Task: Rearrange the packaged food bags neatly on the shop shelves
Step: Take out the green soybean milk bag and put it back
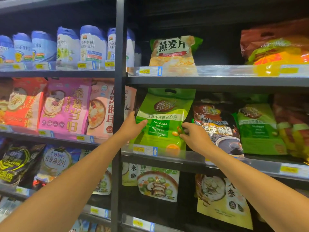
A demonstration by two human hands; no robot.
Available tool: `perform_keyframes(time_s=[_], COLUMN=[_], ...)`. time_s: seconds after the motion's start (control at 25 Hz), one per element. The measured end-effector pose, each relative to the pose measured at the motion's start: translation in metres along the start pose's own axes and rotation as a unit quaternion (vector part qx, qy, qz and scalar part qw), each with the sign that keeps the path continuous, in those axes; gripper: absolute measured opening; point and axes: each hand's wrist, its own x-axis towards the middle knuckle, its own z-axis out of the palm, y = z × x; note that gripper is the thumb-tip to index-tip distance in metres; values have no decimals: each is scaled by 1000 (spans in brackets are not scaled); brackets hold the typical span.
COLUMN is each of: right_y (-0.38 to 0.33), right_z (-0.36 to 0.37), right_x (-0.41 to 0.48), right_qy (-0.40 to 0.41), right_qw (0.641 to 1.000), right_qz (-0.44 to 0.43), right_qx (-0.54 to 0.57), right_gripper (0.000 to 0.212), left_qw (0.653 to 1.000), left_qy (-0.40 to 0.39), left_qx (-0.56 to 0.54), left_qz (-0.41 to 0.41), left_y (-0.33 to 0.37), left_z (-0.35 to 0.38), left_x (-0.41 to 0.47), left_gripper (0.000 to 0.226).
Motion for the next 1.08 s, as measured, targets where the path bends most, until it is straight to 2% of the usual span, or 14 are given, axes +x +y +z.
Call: perform_keyframes(time_s=[0.2,0.24,0.4,0.52,0.72,0.84,0.88,0.96,1.08], right_y=[4,4,-1,-2,-10,-13,-13,-12,-15], right_z=[2,3,9,8,-7,-24,-29,-38,-44], right_x=[-3,-2,3,9,21,28,28,25,13], right_qy=[7,14,50,49,67,89,96,108,122], right_qw=[1000,1000,999,999,998,995,993,990,981], right_qz=[-14,-14,-7,1,9,32,41,55,71], right_qx=[7,2,-15,-8,11,39,53,73,132], right_gripper=[13,13,13,22,30,20,20,22,21], left_qw=[985,984,988,987,989,992,992,990,982], left_qy=[-102,-110,-79,-52,-47,-50,-50,-57,-78], left_qx=[-47,-47,-65,-112,-98,-82,-81,-95,-135], left_qz=[-129,-136,-118,-102,-99,-85,-81,-83,-106], left_y=[-33,-27,-13,-8,11,26,31,37,39], left_z=[1,2,5,8,-3,-11,-14,-17,-18], left_x=[34,28,19,21,19,20,19,15,1], left_gripper=[132,128,62,36,35,45,42,32,42])
